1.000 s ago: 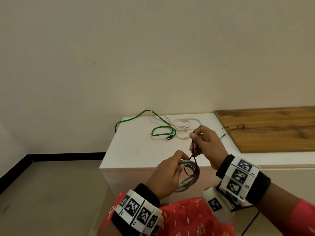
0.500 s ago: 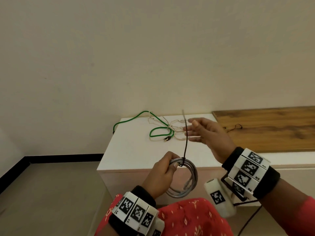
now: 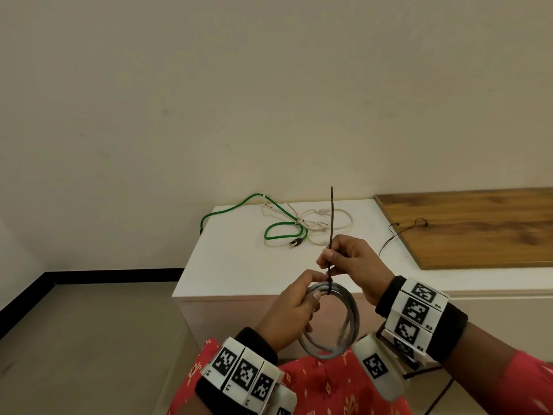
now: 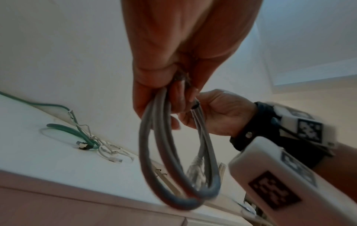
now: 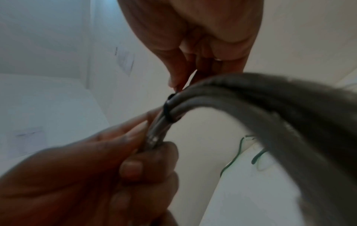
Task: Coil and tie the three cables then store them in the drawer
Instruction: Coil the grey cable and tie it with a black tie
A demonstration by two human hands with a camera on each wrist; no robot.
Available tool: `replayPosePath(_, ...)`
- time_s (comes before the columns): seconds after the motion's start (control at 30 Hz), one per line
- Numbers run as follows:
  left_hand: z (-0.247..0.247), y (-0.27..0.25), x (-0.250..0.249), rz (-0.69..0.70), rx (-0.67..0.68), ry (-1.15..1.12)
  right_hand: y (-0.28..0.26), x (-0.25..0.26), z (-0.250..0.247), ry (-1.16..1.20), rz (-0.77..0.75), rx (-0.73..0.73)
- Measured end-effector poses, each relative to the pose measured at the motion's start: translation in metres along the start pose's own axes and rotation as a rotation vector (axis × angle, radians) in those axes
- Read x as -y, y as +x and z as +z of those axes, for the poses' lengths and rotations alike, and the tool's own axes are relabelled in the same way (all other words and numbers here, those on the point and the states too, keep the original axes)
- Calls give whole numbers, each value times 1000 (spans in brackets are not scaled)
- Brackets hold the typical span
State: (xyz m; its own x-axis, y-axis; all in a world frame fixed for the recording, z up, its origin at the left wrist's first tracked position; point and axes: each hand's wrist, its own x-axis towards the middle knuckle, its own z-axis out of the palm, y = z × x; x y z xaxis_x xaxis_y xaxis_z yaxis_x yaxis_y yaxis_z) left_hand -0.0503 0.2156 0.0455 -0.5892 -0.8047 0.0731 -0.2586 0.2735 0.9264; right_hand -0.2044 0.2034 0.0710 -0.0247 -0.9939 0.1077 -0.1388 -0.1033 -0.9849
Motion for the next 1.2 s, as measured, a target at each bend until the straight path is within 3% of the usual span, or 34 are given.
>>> replayPosePath(0.17, 8, 2, -1, 16, -97, 126, 3, -1, -4, -47, -38, -86)
replayPosePath(0.5, 13, 23, 7, -125, -335, 69, -20, 0, 31, -512, -455, -154)
replayPosePath(0.67, 15, 20, 13, -135, -369, 53, -26, -9, 37, -551, -529, -124)
replayPosePath(0.9, 15, 13, 23, -132, -322, 33, -33, -18, 43, -565, -510, -80)
replayPosePath(1.1, -6, 12, 25, -195, -324, -90, -9, 2, 28, -247, -191, -65)
replayPosePath(1.2, -23, 14, 23, -236, -357, -182, -1, -6, 18, -342, -29, -33)
